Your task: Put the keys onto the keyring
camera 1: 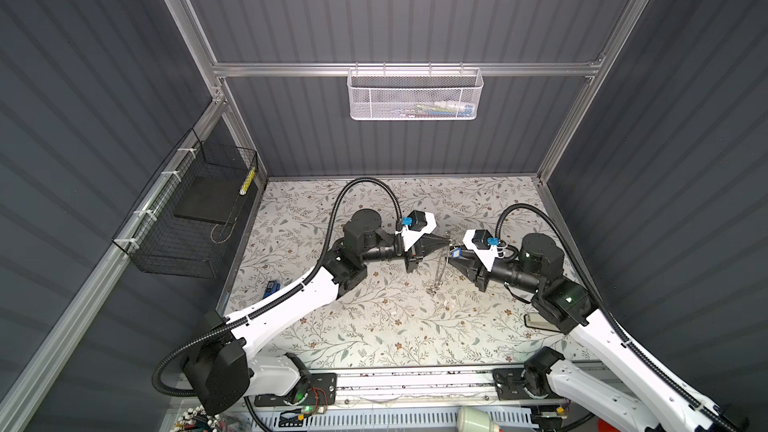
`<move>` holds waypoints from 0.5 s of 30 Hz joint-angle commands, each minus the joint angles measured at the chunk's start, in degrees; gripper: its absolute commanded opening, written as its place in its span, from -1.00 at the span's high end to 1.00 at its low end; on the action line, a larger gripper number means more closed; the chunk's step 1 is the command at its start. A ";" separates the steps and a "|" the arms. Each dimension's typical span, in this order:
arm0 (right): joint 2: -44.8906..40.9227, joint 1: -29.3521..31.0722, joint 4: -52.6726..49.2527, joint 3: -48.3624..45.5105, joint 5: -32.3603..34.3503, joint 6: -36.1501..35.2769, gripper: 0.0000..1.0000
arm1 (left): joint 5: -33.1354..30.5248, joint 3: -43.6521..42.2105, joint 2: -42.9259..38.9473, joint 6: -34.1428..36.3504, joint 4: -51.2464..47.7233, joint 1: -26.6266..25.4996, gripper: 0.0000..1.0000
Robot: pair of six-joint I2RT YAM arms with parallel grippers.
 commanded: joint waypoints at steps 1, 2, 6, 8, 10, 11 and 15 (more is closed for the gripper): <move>-1.43 0.20 1.65 -0.61 -2.08 -0.66 0.43 | 0.79 -0.23 -1.65 1.45 -0.35 0.32 1.00; -1.59 0.17 2.15 -0.72 -2.59 -0.55 0.46 | 1.07 -0.33 -1.67 1.50 -0.35 0.33 1.00; -1.04 -0.03 1.87 -0.31 -5.36 -0.40 0.58 | 2.17 -0.62 -1.85 1.87 -0.41 0.34 1.00; -0.39 -0.21 1.07 0.12 -7.08 -0.43 0.63 | 3.11 -0.36 -2.07 2.64 -0.93 0.34 1.00; 0.58 -0.40 -0.63 0.90 -8.85 -0.93 0.76 | 4.13 -0.11 -2.20 3.33 -1.78 0.43 1.00; 1.18 -0.43 -1.74 1.39 -9.63 -1.23 0.81 | 4.71 0.07 -2.25 3.66 -2.21 0.56 1.00; 2.66 -0.98 -3.58 2.26 -11.87 -1.68 0.84 | 6.71 0.34 -2.45 4.13 -3.18 1.05 1.00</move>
